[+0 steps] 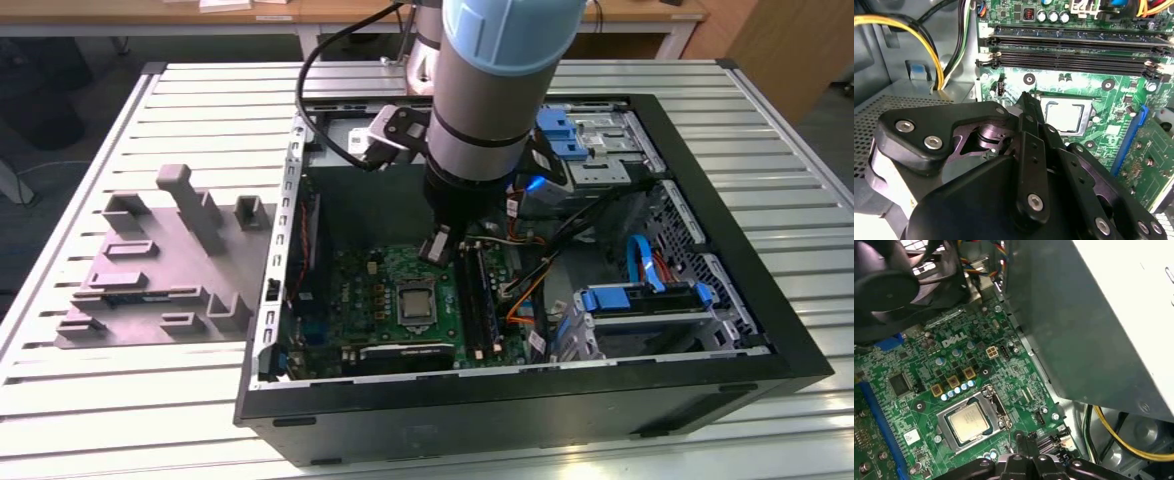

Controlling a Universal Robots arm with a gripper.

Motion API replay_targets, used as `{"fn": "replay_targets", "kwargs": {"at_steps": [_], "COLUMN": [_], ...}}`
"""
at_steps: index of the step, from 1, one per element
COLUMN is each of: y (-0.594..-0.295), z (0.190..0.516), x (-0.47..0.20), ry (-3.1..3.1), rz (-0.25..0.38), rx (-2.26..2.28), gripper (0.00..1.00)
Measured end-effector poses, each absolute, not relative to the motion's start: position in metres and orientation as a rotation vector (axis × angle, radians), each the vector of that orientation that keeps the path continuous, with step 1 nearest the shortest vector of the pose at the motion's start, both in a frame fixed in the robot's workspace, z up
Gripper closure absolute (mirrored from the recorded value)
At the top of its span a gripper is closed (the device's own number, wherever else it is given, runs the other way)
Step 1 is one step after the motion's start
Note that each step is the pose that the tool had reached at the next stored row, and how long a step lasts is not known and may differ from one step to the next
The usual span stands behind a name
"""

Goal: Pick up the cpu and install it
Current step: 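Install the first cpu locking lever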

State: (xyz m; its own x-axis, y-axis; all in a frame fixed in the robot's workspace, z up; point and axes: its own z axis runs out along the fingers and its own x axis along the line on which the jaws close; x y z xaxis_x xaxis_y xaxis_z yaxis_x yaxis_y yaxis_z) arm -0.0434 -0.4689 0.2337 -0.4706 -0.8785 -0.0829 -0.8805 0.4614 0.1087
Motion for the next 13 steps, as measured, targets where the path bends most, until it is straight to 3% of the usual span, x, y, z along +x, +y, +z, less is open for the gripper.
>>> {"fn": "replay_targets", "kwargs": {"at_steps": [13], "y": [-0.4743], "z": [0.2349], "x": [-0.0438], "ry": [2.631], "rz": [0.213], "rx": [-1.682], "gripper": [0.89]}}
